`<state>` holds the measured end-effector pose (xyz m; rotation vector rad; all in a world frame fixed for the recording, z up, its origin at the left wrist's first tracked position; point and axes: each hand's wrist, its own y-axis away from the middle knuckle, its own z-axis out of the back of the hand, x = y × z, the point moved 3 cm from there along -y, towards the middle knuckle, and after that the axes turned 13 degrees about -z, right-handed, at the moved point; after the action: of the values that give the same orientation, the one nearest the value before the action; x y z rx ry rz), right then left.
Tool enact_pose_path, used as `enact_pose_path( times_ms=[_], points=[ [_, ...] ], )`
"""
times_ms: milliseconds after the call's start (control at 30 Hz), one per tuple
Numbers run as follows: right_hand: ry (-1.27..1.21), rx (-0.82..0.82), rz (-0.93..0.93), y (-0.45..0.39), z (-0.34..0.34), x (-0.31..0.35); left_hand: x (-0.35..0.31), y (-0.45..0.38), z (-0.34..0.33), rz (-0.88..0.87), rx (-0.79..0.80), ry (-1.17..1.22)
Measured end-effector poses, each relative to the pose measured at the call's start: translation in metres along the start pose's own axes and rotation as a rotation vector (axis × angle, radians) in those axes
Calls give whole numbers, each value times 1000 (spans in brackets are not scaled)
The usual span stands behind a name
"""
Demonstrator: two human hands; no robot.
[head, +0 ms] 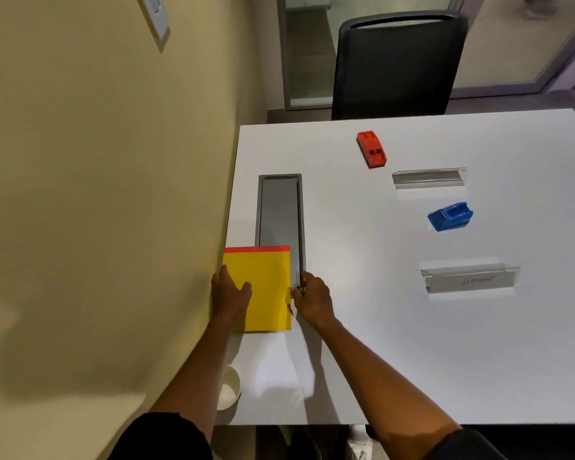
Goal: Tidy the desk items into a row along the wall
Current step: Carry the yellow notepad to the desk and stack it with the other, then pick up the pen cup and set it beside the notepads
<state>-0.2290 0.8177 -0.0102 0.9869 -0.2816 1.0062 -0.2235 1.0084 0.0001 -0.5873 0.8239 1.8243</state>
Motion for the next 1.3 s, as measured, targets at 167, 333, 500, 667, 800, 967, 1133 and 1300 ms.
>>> enact_pose_path(
  times_ms=[167,333,500,667,800,967,1133,1300],
  points=[
    [301,-190,157,16,59,-4,-33,37,-15,-193,25,-231],
    [535,-321,219,33,124,-27,-82,84,-43,-348,49,-430],
    [619,-442,199,59,186,-55,-139,128,-74,-484,24,-476],
    [597,-534,134,90,236,-88,-194,167,-106,-596,103,-503],
    [565,-617,64,119,274,-113,-229,194,-126,-723,150,-496],
    [520,-704,-50,163,311,-150,-261,226,-144,-850,224,-527],
    [482,-773,-179,204,339,-193,-278,264,-176,-962,327,-515],
    [415,-823,-278,244,366,-240,-296,313,-212,-1062,399,-494]
  ],
)
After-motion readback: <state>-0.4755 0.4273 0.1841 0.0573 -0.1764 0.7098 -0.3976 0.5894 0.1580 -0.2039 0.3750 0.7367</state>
